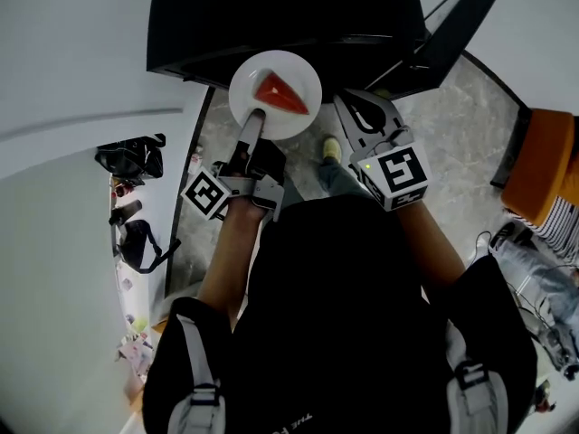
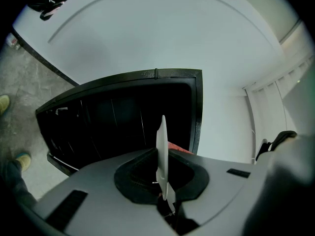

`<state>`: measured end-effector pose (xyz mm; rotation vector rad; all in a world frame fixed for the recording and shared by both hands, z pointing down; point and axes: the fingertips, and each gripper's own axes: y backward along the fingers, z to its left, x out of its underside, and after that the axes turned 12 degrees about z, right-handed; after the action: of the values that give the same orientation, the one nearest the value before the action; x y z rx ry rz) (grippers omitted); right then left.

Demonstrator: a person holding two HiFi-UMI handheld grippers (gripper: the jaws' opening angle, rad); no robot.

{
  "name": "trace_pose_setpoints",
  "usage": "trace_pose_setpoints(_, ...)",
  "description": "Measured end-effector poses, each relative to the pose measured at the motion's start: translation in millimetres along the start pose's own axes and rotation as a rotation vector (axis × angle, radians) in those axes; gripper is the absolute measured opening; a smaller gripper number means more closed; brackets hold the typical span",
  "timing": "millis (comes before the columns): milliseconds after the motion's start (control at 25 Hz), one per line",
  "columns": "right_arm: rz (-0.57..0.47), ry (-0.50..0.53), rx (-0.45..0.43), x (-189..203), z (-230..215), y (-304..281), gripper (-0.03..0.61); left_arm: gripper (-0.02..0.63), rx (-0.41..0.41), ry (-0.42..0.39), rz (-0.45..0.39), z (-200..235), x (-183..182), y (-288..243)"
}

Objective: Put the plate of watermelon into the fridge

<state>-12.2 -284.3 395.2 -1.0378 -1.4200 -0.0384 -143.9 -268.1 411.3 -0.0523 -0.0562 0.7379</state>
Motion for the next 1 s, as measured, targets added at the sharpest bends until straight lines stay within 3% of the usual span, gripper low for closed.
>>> trace_pose_setpoints(840,0.014,-0.034,0.167,13.1,17.9,25.5,0.008,0.028,0.028,0.007,0.155,24.9,8.9,-9.7)
trace_pose_setpoints(1000,0.029,-0.047,0.188,34.4,17.4,23.4,0.008,0.028,0.022,-0.001,0.174,42.7,10.4,-11.7)
